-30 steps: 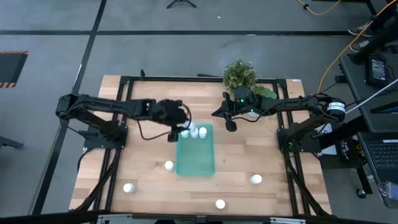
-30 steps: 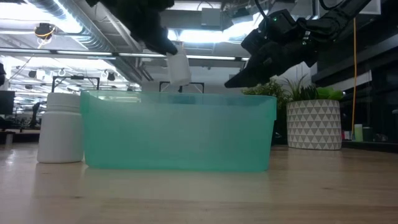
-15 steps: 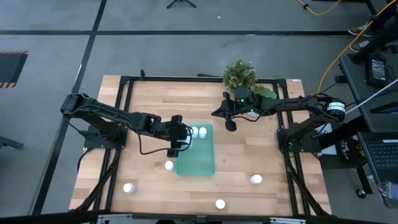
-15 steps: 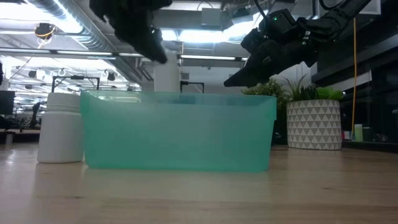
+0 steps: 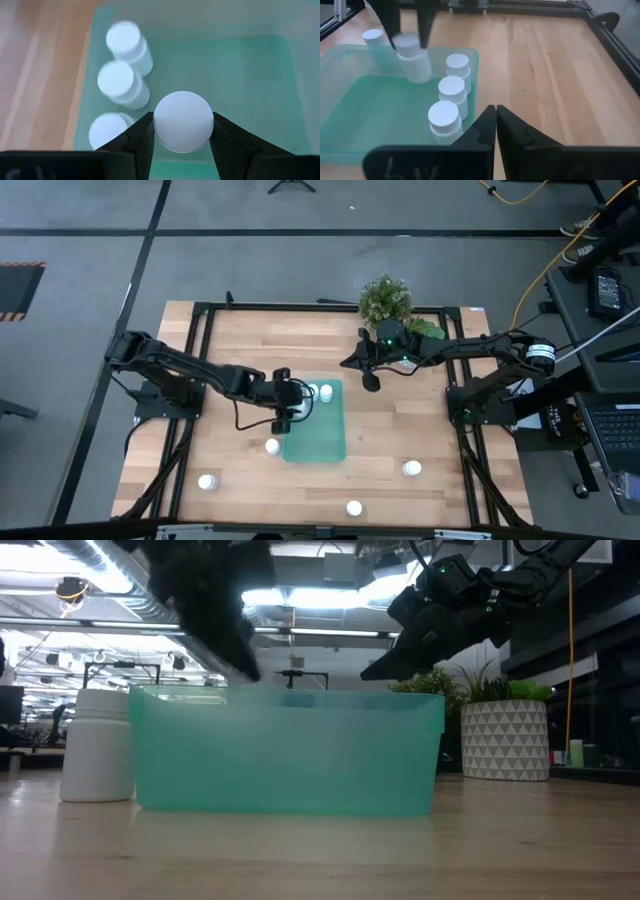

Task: Pick and place pill bottles into a basket
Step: Put the white pill bottle into the green bin

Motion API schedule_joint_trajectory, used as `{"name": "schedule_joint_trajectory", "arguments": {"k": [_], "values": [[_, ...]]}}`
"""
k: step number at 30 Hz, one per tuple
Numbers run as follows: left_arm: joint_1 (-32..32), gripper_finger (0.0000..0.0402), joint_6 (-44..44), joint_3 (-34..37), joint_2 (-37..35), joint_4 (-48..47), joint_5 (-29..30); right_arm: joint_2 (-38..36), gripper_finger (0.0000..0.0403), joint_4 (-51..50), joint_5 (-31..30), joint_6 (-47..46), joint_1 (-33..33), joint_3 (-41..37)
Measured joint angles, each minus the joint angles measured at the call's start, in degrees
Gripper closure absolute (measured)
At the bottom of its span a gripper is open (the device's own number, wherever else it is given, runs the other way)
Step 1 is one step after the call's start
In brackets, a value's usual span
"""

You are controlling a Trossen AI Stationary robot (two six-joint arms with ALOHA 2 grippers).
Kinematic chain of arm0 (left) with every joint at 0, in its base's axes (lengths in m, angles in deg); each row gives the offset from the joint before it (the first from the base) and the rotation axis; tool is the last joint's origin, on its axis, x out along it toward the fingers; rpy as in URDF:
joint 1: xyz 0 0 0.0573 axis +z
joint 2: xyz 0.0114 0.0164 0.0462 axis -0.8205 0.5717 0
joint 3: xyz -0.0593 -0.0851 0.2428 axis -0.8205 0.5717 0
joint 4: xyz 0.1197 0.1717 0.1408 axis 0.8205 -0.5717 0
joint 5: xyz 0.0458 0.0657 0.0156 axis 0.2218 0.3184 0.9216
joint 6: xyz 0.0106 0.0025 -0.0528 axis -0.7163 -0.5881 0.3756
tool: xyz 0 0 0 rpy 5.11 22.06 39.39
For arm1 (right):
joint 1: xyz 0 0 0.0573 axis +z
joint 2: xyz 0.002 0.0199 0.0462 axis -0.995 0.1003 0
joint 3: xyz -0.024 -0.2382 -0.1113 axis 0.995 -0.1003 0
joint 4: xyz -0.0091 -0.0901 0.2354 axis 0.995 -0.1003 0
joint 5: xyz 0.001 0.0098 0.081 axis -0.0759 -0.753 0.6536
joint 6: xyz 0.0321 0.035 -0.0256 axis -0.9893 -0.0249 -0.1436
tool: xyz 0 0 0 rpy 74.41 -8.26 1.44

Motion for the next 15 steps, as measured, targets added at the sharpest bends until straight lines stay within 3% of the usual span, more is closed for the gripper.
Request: {"name": "schedule_joint_trajectory", "arguments": {"k": [9,15], "values": [[0.14,0.0249,2.82,6.69,0.48,9.08,0.84,0.00,0.0385,-0.08,-0.13,1.35,0.53,0.00],[0.17,0.0248,3.24,7.10,0.48,7.99,4.34,0.00,0.0385,0.00,-0.15,1.51,0.53,0.00]]}}
